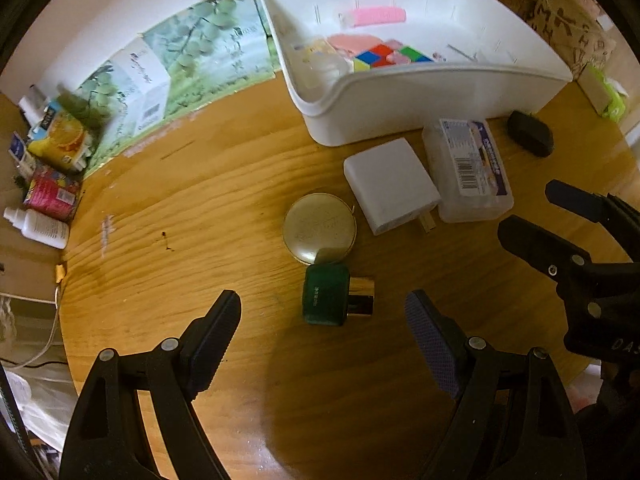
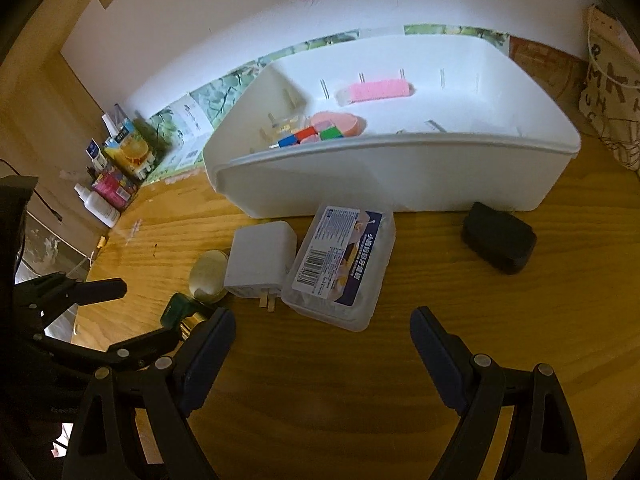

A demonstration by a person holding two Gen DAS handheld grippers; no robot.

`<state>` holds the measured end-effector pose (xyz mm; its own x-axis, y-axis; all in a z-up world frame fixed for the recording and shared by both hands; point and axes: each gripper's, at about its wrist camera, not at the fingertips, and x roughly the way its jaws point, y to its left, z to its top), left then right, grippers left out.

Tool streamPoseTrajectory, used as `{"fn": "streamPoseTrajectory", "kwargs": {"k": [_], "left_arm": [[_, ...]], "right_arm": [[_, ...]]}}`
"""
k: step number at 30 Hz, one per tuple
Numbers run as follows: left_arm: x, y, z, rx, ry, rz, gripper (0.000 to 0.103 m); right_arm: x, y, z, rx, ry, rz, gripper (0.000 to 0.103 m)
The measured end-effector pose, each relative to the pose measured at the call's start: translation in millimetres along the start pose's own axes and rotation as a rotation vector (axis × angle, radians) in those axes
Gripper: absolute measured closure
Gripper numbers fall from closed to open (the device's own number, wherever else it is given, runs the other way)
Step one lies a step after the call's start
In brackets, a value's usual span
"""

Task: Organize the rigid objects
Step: 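Grasp the green gold-capped bottle with the left tool while the right approaches the labeled clear box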

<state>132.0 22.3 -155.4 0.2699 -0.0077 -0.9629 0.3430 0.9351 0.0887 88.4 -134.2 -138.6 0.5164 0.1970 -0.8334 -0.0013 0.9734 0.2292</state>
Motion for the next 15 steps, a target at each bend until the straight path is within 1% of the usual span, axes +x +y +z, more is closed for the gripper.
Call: {"fn": "streamPoseTrajectory", "kwargs": {"k": [7,15], "left_arm": [[22,1,7,0.001,0.072,-0.006,0.016],[38,6,18,-0.031,0.095,-0.006,0.017]], "right_arm": [[19,-1,3,-0.005,0.062,-0.019,0.014],[34,4,7,-0.040,0.111,-0.032,0.014]]}}
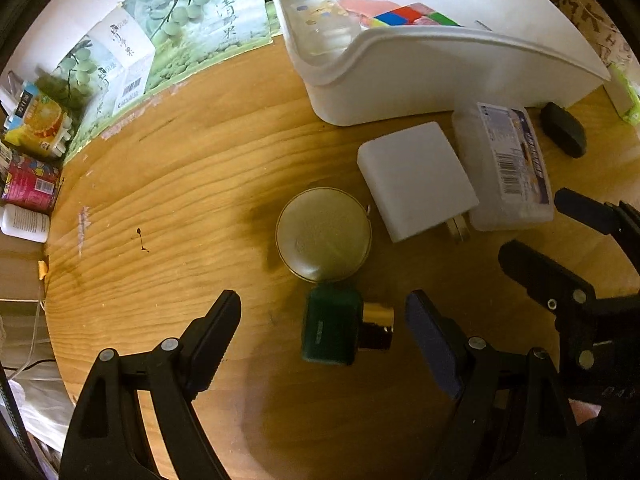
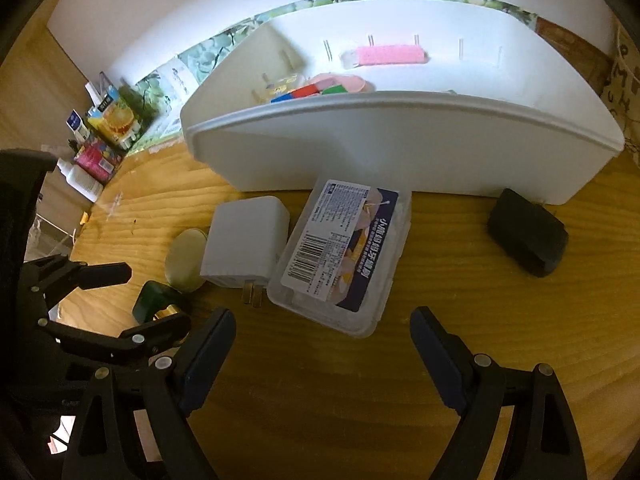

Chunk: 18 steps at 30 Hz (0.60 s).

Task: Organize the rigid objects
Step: 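Grasp the green gold-capped bottle with the left tool while the right approaches the labeled clear box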

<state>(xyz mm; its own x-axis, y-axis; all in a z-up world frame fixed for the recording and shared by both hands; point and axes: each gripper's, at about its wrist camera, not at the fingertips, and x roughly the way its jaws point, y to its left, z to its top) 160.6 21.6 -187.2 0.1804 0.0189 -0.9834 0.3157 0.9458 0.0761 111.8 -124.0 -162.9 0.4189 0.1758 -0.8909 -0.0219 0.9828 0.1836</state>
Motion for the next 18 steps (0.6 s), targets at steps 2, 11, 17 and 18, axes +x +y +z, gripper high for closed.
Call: {"fn": "streamPoseTrajectory", "kwargs": {"k": [2,11,17,18], "left_arm": [[2,0,2,-0.003,0.004,0.001,0.017],[11,4,7,-0.004,0.020,0.001,0.018],[14,-2,6,0.001,0.033,0.011,0.032],[14,-3,7,-0.002,0.036,0.008,0.034]], "right_arm": [[2,0,2,-0.002,0.004,-0.007,0.014],[8,-1,7,0.005,0.005,-0.022,0.014],[10,-3,9,0.008,0.002,-0.009,0.025],[11,-3,10,0.008,0.003,-0.007,0.027]]}}
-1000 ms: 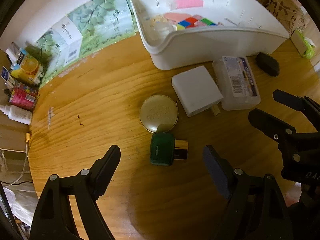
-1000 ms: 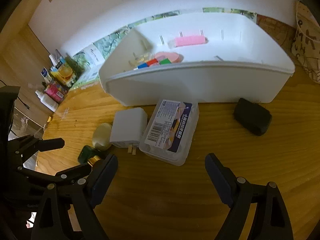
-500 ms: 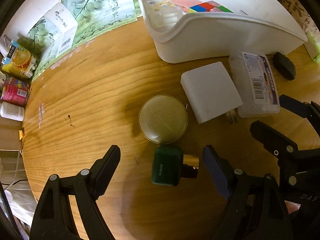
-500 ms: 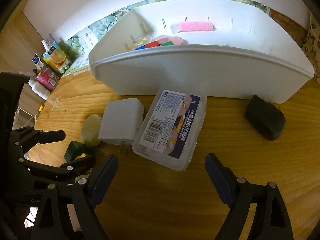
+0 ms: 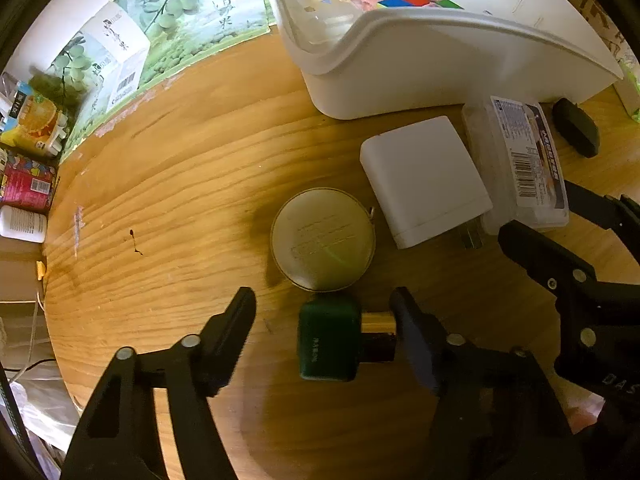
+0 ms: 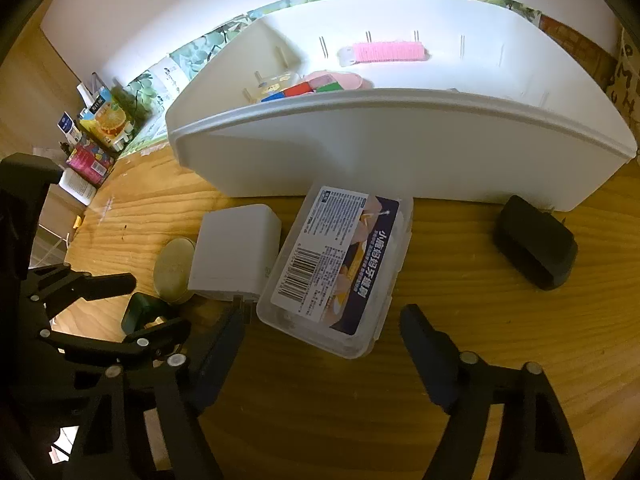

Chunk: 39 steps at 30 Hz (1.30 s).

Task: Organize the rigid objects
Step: 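Grasp the green gold-capped bottle with the left tool while the right approaches the labeled clear box, then grasp and lift the labeled clear box with the right tool while the left holds the green bottle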

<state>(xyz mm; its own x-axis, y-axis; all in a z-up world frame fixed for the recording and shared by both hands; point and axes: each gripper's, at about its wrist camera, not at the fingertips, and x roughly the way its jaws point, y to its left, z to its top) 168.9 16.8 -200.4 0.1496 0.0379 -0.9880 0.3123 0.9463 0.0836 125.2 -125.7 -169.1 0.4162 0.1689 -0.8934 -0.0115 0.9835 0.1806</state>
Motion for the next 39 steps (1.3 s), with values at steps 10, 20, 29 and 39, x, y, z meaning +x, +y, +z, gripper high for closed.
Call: {"fn": "streamPoseTrajectory", "kwargs": {"k": [10,20,29,39], "left_arm": [[1,-19,0,-0.006,0.013,-0.020,0.056],[0,-11,-7,-0.047,0.014,-0.039,0.056],[-2,-4,-26,-0.058,-0.003,-0.065,0.056],[-20,12,-57,-0.080,-0.053,-0.068,0.056]], "right_arm": [[-1,-2,0,-0.011,-0.015,0.017,0.036],[-10,-3,-2,-0.023,-0.021,0.029,0.037],[-30,3,-11,-0.047,-0.059,0.019,0.038],[-60,9,-24,-0.052,-0.132,0.000,0.040]]}}
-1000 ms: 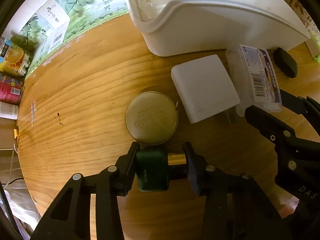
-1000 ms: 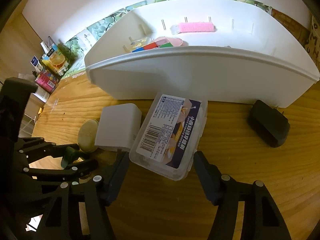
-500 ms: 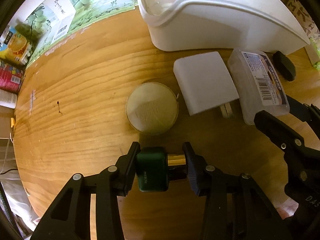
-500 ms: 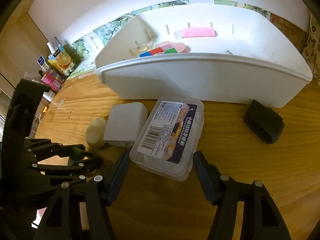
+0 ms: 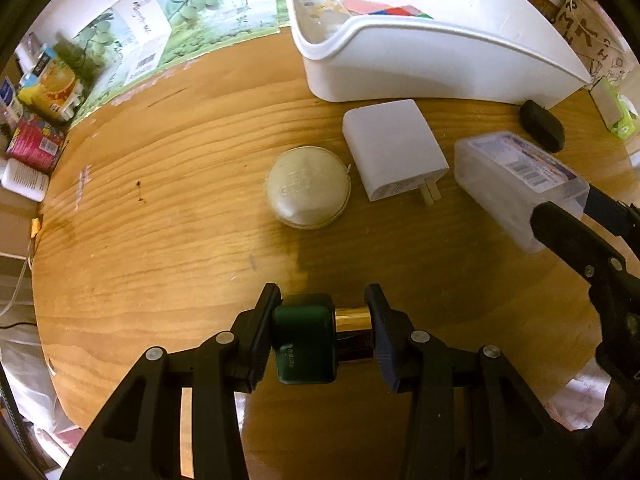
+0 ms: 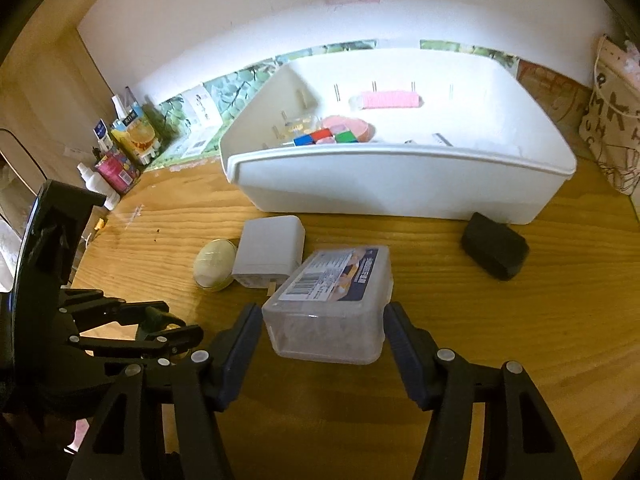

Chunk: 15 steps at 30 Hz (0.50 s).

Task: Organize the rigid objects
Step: 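Grasp and lift the labeled clear box with the right tool while the left holds the green bottle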

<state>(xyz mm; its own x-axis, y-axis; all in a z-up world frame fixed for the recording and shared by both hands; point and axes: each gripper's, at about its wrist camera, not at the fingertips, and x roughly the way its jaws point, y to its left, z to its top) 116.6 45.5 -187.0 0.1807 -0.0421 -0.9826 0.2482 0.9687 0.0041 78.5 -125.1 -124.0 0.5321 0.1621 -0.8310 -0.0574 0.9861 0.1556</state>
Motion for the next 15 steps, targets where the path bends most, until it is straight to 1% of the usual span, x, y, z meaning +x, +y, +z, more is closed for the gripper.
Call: {"fn": "streamPoseTrajectory", "kwargs": {"k": [5,7,10,15], "left_arm": [[-12,11,-8,-0.024,-0.028,-0.004,0.056],[-20,16,-9,-0.032,-0.051,-0.016,0.056],[-23,19,-14,-0.042,-0.065,-0.031,0.056],[-33,14,-15,-0.021,-0.085,-0.056,0.056]], "right_arm": [[-13,3,-5,0.003,-0.014,-0.014,0.041],[-19,4,-7,0.010,-0.018,-0.017,0.042],[-25,5,-11,0.013,-0.023,-0.027,0.042],[-39,10,-17,0.015,-0.039,-0.051,0.043]]}}
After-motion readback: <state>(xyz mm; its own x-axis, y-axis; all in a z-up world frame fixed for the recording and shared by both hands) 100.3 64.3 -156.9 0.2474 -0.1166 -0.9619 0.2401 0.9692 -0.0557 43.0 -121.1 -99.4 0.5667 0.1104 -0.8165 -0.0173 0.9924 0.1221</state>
